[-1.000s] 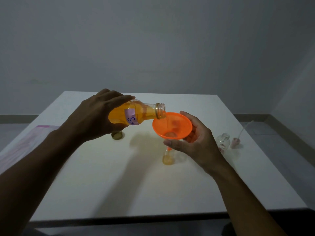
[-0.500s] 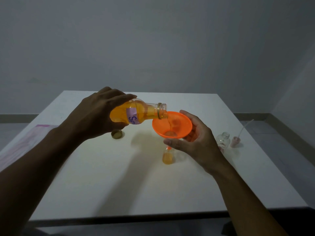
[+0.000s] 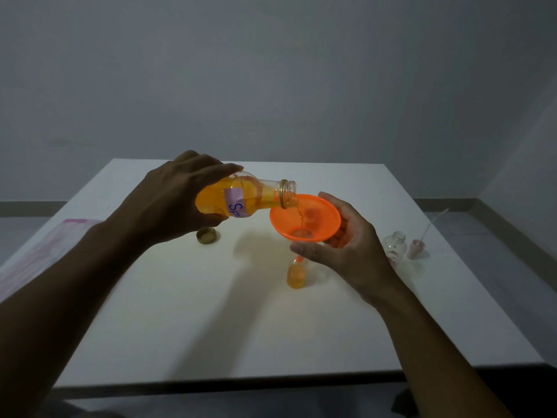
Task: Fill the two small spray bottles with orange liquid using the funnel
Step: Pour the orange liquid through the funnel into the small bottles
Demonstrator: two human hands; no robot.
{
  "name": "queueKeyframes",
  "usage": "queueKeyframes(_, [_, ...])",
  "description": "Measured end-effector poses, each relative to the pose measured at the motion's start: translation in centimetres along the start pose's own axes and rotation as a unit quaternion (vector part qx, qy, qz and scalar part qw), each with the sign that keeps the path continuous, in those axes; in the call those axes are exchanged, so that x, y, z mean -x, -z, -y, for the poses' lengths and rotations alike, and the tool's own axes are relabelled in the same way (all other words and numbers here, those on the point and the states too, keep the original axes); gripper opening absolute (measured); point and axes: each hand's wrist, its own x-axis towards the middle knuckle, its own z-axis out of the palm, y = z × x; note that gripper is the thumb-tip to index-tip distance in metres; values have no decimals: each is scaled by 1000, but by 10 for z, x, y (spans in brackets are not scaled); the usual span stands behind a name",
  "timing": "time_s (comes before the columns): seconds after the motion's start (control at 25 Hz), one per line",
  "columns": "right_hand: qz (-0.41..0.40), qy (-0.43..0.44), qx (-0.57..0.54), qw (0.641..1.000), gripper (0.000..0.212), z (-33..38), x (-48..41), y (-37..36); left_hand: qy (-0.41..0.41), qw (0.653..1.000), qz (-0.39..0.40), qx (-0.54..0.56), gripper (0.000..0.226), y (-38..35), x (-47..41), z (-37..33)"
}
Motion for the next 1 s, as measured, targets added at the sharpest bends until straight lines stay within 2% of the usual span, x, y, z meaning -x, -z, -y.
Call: queueKeyframes(1.0, [-1,-5,-12,1000,96,2,0,1,-1,1000,-9,-13,83,-2,1,-2])
